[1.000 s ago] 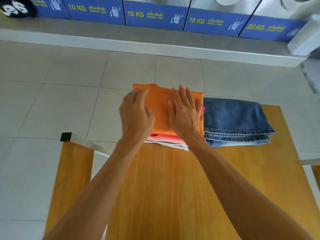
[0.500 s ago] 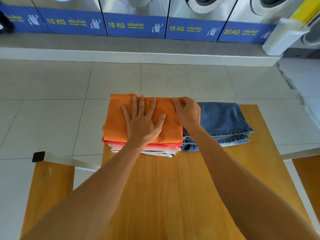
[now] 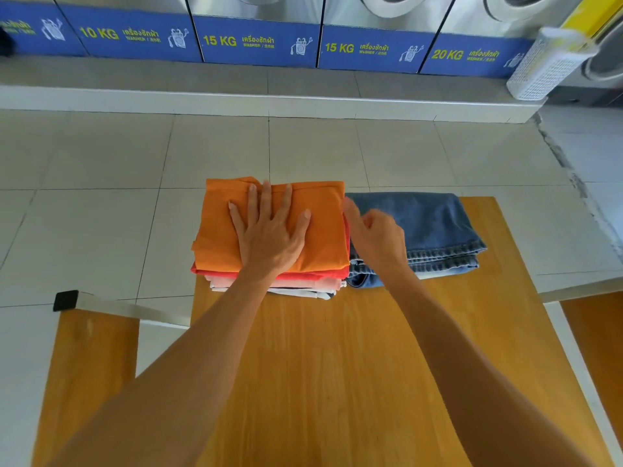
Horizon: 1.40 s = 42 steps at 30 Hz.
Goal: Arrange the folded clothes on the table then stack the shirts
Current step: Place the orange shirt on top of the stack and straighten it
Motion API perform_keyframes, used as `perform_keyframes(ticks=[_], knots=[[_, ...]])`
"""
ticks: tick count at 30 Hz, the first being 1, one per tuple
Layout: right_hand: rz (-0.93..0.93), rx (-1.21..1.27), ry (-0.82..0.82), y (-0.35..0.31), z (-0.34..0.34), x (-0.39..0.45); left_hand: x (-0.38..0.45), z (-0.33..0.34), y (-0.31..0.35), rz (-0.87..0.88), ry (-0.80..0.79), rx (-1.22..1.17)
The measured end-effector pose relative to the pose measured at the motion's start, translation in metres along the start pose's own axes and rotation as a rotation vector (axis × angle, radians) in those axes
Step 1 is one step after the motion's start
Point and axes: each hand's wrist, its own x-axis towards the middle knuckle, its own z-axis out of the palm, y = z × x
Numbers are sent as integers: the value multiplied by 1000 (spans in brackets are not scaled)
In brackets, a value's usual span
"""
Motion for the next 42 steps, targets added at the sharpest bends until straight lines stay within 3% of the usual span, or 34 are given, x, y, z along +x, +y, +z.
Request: perform_keyframes(ticks=[3, 6, 9, 10, 12, 14, 15, 18, 21, 23, 27, 30, 36, 42], knots=[[-2, -75, -242, 18, 8, -30, 0, -2, 0, -3, -5, 3], [92, 229, -218, 32, 10, -40, 1, -6, 0, -6, -55, -50], [139, 222, -241, 36, 3, -46, 4, -18, -4, 2, -58, -157], [130, 157, -221, 33, -1, -47, 4, -23, -9, 10, -27, -169], [35, 40, 3, 20, -5, -45, 3, -35, -20, 42, 59, -152], [-164, -49, 257, -8, 4, -37, 8, -45, -30, 97, 107, -125], [-291, -114, 289, -24, 15, -32, 12, -47, -33, 118, 108, -109], [-527, -398, 58, -63, 64, -18, 20, -41, -47, 115, 58, -69], [-529, -540, -67, -58, 95, -4, 17, -26, -73, 72, 10, -56], [-471, -566, -31, -42, 94, 4, 18, -20, -82, 55, -10, -119], [-174, -434, -22, -7, 71, 17, 23, -20, -83, -12, -46, -310], [-94, -519, 25, -1, 52, 21, 33, -33, -88, -89, -114, -366], [-438, -543, 192, -71, 80, 7, 37, -29, -70, 133, -50, 2], [-477, -522, 3, -58, 106, 12, 37, -23, -89, 92, -19, -155]])
